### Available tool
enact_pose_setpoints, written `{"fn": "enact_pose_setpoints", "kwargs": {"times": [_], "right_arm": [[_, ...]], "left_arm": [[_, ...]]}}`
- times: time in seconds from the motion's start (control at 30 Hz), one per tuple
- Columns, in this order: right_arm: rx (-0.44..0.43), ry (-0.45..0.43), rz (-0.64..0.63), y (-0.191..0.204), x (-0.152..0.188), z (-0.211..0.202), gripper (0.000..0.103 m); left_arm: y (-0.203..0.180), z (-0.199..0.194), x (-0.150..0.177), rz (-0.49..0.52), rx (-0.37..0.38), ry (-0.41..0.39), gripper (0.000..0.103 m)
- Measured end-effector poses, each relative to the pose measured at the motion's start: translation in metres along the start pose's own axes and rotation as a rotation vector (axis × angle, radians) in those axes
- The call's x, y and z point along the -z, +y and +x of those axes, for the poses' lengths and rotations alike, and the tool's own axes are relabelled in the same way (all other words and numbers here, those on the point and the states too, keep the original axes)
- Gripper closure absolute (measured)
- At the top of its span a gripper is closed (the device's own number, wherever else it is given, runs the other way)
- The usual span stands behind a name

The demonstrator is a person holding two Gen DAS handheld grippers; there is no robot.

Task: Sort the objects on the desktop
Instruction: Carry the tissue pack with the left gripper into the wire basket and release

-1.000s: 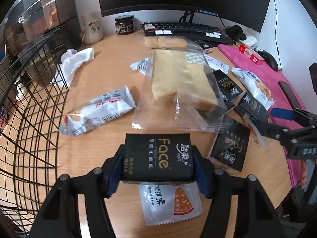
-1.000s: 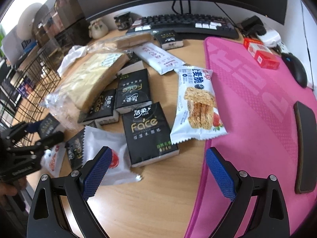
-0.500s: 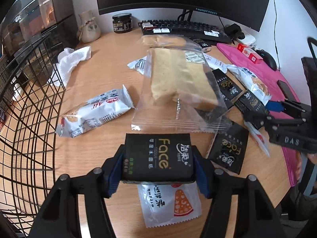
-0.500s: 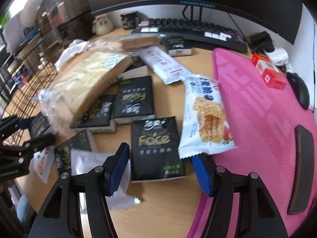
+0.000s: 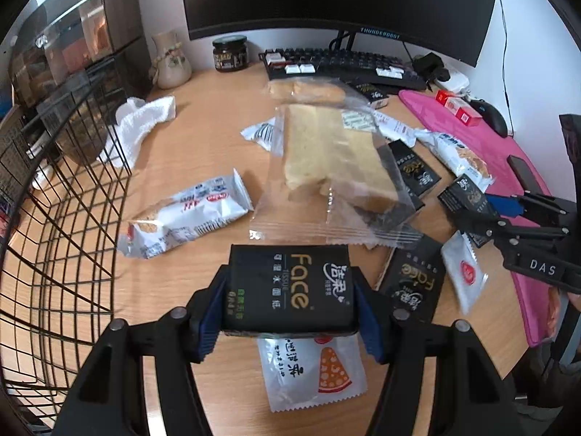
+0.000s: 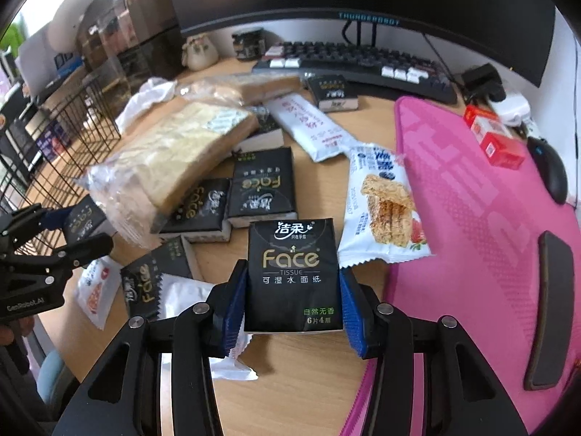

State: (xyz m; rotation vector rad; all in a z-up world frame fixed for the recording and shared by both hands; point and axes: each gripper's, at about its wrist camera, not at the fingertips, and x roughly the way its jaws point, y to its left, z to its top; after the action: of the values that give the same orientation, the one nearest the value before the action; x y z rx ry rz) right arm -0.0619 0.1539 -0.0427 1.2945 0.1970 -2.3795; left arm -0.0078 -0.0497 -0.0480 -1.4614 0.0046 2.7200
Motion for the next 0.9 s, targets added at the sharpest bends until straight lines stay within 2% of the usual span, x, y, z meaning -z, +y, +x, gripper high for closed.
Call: {"fn": "enact_pose_setpoints", "kwargs": {"times": [0.27, 0.5, 0.63, 0.73, 0.9], "right_arm": [[-0.014, -0.049, -0.021, 0.014, -0.005, -0.027, 0.056], [-0.052, -0.102, -0.083, 0.049, -0.022, -0.048, 0.056], [-0.121, -0.151, -0.18, 0.098, -0.046, -0.062, 0.056], [-0.197, -0.182, -0.263, 0.143, -0.065, -0.071, 0.056], [-0.331, -0.183, -0.396, 0.23, -0.086, -0.069, 0.056]], "left_arm": [[-0.003, -0.035, -0.005, 0.004, 0.004, -0.074, 0.035], [0.014, -0.072, -0.013, -0.032, -0.012, -0.161, 0.035], [0.04, -0.107, -0.017, -0.067, -0.049, -0.234, 0.035], [0.078, -0.129, -0.011, -0.149, -0.11, -0.268, 0.035], [0.152, -0.145, 0.01, -0.3, -0.249, -0.254, 0.035]]}}
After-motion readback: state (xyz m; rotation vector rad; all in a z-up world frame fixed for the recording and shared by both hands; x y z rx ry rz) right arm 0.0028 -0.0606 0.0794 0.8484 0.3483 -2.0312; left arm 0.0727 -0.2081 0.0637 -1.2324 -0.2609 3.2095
